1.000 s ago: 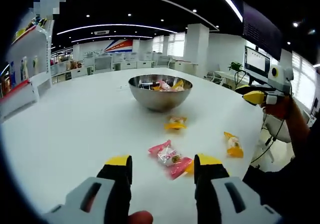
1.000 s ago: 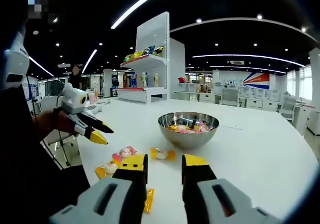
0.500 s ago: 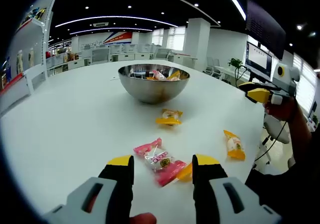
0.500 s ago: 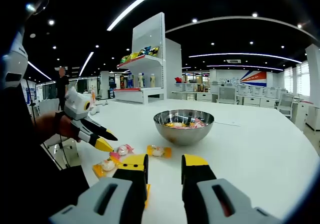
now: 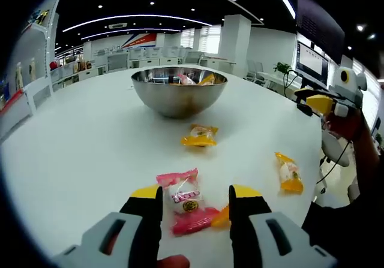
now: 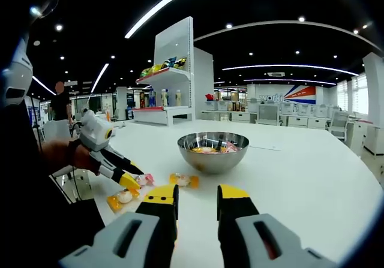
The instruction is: Pick up the marshmallows scattered on the table and place them into the bowl on the table
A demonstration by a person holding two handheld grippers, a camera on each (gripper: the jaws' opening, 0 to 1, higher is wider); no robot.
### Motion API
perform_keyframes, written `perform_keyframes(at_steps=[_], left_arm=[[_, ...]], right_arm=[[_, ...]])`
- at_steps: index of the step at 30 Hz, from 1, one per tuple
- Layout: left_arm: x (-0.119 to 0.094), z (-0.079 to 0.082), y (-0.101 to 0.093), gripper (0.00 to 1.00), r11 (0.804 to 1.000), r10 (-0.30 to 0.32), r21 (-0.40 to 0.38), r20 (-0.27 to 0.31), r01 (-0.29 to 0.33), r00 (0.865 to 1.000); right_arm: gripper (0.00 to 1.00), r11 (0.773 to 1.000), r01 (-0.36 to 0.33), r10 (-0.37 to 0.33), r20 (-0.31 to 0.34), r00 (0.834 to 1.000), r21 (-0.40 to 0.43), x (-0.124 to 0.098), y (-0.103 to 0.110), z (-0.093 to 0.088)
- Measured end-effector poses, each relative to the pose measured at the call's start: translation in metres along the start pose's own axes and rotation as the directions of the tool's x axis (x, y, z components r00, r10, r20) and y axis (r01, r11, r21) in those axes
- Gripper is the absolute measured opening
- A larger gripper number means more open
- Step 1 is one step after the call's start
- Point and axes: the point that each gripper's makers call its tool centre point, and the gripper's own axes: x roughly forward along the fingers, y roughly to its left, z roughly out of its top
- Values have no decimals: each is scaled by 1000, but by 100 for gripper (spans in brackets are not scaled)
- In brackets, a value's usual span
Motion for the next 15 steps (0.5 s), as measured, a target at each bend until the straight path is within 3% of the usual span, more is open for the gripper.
perform_keyframes(at_steps=[15], left_arm=[[11, -3, 3, 33, 995, 41, 93, -8, -40, 999]], right_arm=[[26, 1000, 2, -2, -1, 1000, 9, 1, -2, -2]])
